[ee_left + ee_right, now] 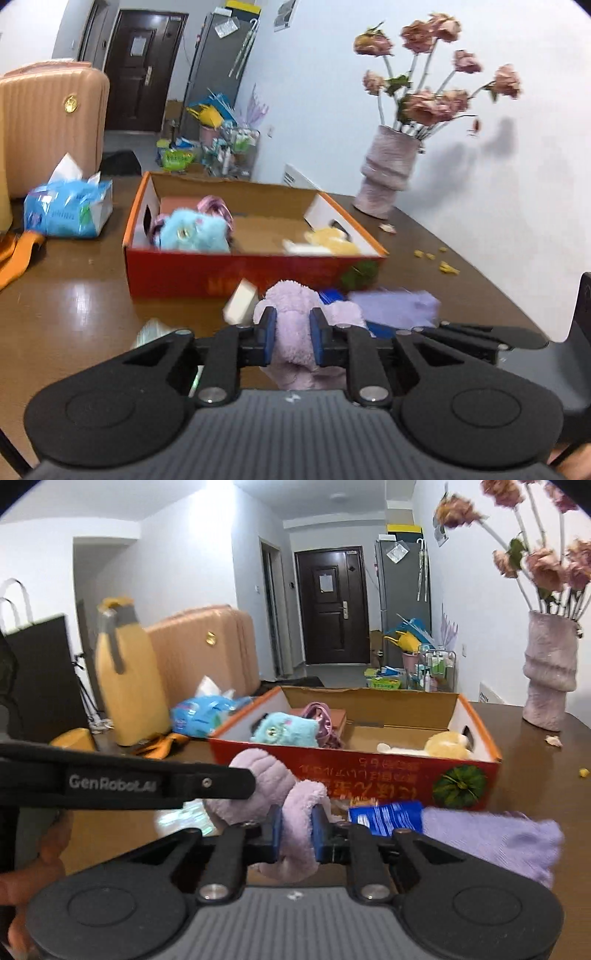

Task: Organize soft objects
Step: 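Close both grippers on the rolled pink towel, then lift the pink towel with both grippers and carry it over the box, then lower the pink towel into the box and open both grippers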

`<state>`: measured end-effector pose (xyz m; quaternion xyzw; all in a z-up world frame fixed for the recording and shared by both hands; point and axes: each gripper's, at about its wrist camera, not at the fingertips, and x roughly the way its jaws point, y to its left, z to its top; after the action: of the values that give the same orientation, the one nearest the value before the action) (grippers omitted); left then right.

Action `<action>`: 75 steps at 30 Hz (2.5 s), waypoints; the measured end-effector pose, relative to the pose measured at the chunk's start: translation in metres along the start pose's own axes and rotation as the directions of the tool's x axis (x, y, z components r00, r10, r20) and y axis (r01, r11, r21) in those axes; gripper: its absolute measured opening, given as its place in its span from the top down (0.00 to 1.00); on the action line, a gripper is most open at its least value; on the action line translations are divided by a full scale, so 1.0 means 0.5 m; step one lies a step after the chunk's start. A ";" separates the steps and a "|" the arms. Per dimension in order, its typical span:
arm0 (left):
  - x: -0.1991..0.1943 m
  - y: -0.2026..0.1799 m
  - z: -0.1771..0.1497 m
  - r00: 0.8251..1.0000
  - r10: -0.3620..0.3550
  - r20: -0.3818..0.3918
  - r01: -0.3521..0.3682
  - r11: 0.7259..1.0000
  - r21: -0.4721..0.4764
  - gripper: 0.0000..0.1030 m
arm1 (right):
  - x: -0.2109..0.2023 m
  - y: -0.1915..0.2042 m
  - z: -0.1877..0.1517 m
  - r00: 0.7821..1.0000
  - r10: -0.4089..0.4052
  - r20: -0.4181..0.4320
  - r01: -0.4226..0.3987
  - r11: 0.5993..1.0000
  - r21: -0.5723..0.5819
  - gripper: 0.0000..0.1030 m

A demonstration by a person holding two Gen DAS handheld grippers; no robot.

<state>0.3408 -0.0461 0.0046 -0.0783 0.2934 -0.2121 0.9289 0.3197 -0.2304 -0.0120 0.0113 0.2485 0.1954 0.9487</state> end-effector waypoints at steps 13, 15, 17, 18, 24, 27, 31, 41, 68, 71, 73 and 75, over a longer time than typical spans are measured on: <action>-0.107 -0.026 -0.214 0.986 0.025 -0.168 -0.052 0.987 -0.155 0.91 | -0.141 0.015 -0.166 0.989 0.034 -0.146 -0.020 0.995 0.098 0.73; -0.119 -0.031 -0.208 0.989 0.020 -0.146 -0.042 0.988 -0.149 0.87 | -0.154 0.012 -0.164 0.993 0.027 -0.116 -0.014 0.994 0.112 0.73; -0.124 -0.037 -0.203 0.992 0.014 -0.125 -0.032 0.989 -0.144 0.77 | -0.165 0.005 -0.161 0.996 0.016 -0.085 -0.005 0.992 0.129 0.71; -0.121 -0.040 -0.202 0.992 0.012 -0.122 -0.029 0.989 -0.142 0.66 | -0.164 0.002 -0.161 0.997 0.013 -0.075 -0.003 0.990 0.143 0.71; -0.076 -0.035 -0.219 0.983 0.010 -0.181 -0.041 0.984 -0.171 0.60 | -0.124 -0.013 -0.187 0.994 -0.025 -0.109 0.048 0.977 0.208 0.71; -0.072 -0.025 -0.224 0.981 -0.018 -0.191 -0.019 0.981 -0.192 0.65 | -0.122 -0.013 -0.205 0.993 -0.030 -0.112 0.054 0.974 0.221 0.71; -0.072 -0.021 -0.232 0.980 -0.046 -0.193 0.004 0.978 -0.211 0.71 | -0.120 -0.006 -0.212 0.993 -0.041 -0.108 0.063 0.975 0.214 0.71; -0.080 -0.019 -0.221 0.982 -0.074 -0.176 0.036 0.978 -0.208 0.77 | -0.119 -0.006 -0.205 0.997 -0.011 -0.075 0.029 0.971 0.237 0.87; 0.675 0.111 0.348 0.943 0.116 -0.311 -0.186 0.961 -0.206 0.74 | 0.585 -0.393 0.345 0.914 -0.298 -0.274 0.277 0.954 -0.112 0.82; 0.650 0.115 0.352 0.954 0.112 -0.280 -0.169 0.967 -0.191 0.69 | 0.581 -0.395 0.339 0.912 -0.296 -0.283 0.276 0.955 -0.107 0.75; 0.618 0.116 0.362 0.956 0.131 -0.262 -0.180 0.969 -0.171 0.68 | 0.551 -0.396 0.343 0.921 -0.276 -0.275 0.262 0.961 -0.087 0.67; 0.577 0.116 0.377 0.956 0.150 -0.250 -0.190 0.971 -0.144 0.68 | 0.519 -0.388 0.355 0.923 -0.286 -0.258 0.271 0.958 -0.093 0.67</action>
<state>0.6826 -0.1171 -0.0050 -0.1039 0.4248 -0.1138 0.8921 0.6826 -0.2986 -0.0005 -0.0773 0.3686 0.0650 0.9241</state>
